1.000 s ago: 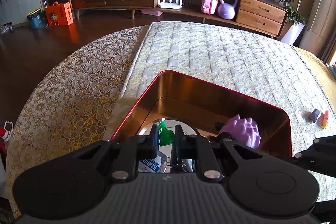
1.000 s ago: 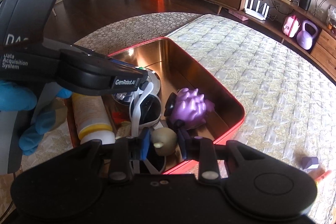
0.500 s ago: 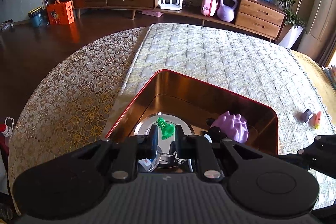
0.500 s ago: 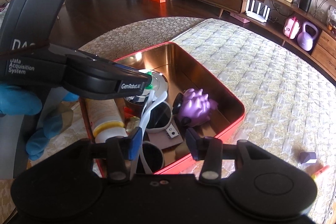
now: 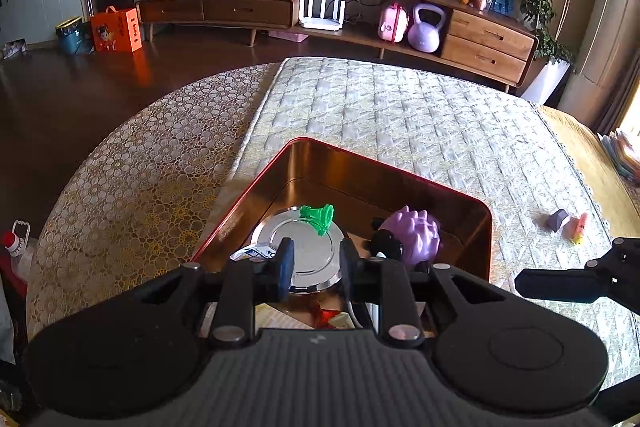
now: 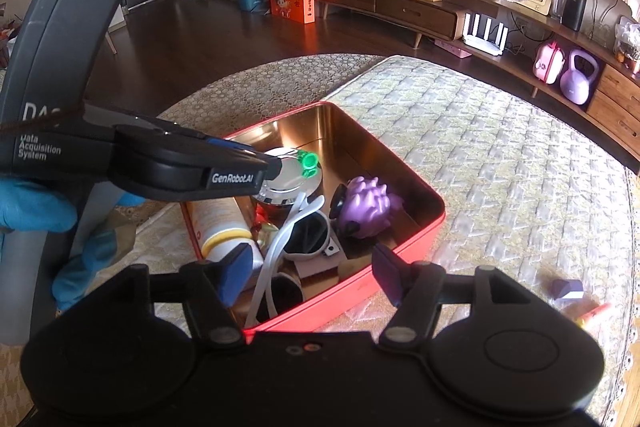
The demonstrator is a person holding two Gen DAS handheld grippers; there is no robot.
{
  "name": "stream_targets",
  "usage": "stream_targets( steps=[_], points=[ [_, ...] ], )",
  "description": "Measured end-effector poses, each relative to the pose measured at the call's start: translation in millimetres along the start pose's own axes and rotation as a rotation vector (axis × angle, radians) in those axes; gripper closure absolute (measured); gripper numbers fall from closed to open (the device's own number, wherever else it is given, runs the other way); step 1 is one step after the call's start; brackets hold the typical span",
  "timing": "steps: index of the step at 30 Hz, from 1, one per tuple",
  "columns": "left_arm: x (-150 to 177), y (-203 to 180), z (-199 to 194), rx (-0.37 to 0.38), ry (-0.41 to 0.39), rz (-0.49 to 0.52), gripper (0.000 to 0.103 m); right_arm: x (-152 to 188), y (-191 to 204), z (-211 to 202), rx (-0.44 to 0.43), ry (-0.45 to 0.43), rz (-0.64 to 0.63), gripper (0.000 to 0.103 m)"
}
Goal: Organize rigid objects
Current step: 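Open the left tool to drop the green peg while the right releases the cream toy, then move the left tool to the purple block while the right approaches the pink tube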
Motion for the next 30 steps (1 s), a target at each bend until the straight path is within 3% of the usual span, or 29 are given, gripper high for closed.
stream_targets(
  steps=[1, 4, 5, 12, 15, 30],
  points=[
    [0, -1, -4, 0.003, -0.008, -0.004, 0.069, 1, 0, -3, -0.003, -0.003, 0.0, 0.032],
    [1, -4, -15, 0.006, -0.037, -0.019, 0.032, 4, -1, -15, -0.008, -0.014, 0.002, 0.026],
    [1, -6, -20, -0.001, -0.056, -0.022, 0.03, 5, -3, -19, -0.009, -0.018, 0.004, 0.025],
    [5, -31, -35, 0.035, -0.064, 0.022, 0.028, 24, -30, -44, -0.002, -0.017, 0.041, 0.005],
    [6, -46, -38, 0.054, -0.074, 0.036, 0.021, 37, -51, -54, 0.02, -0.004, 0.065, 0.004],
    [19, -161, -12, 0.15, -0.054, 0.213, 0.021, 88, -207, -72, 0.264, 0.064, 0.301, 0.003]
  ],
)
Point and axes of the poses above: each gripper's, at about its wrist camera, not at the fingertips, and z roughly the way its jaws point, y to its left, x to its underside, the point moved 8 cm from there along z, roughly the way its jaws point
